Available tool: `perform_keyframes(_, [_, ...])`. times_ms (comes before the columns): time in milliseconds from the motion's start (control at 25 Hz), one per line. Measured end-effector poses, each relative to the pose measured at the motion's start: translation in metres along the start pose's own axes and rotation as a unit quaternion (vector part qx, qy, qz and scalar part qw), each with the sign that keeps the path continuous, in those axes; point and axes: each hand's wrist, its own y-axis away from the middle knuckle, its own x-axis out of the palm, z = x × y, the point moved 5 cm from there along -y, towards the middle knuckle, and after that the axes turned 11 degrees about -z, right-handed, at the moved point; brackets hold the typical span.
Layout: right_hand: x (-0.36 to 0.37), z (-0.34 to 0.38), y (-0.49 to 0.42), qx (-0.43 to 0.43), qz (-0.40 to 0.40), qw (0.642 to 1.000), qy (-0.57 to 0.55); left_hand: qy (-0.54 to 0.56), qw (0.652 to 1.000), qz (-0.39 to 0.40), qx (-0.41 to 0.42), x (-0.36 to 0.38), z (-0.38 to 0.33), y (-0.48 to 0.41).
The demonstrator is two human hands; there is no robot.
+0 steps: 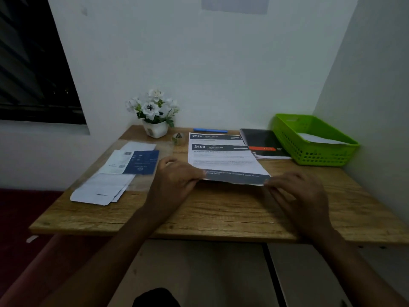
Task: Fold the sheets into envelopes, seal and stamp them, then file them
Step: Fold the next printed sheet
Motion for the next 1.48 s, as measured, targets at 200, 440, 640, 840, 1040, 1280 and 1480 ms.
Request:
perform_keyframes(200, [-0.026, 0.02, 0.027, -0.021, 0.029, 0.999, -0.012, -0.033, 0.995, 0.075, 0.051, -0.015, -0.024, 0.039])
perform_keyframes(440, [-0.027, 0.033, 0.046, -0.038, 0.118, 0.991, -0.052, 0.007, 0.991, 0.132, 0.005, -0.019, -0.035, 0.057])
perform_keyframes(640, [-0.021, 0.022, 0.037, 0.006, 0.184, 0.975, -0.122, 0.061, 0.986, 0.15, -0.031, -0.02, -0.034, 0.052])
perform_keyframes(840, [0.011, -0.02, 0.011, 0.177, 0.185, 0.945, -0.201, 0.119, 0.963, 0.132, -0.201, 0.002, 0.009, 0.016])
perform_keyframes(1040, [0.098, -0.076, -0.027, 0.328, 0.144, 0.924, -0.134, -0.044, 0.951, 0.115, -0.285, 0.062, 0.088, -0.038])
perform_keyframes(1280, [0.137, -0.103, -0.029, 0.366, 0.193, 0.91, -0.042, -0.096, 0.931, 0.132, -0.326, 0.091, 0.122, -0.044])
perform_keyframes(1480, [0.14, -0.109, -0.028, 0.381, 0.168, 0.906, -0.076, -0.085, 0.933, 0.134, -0.324, 0.097, 0.126, -0.043])
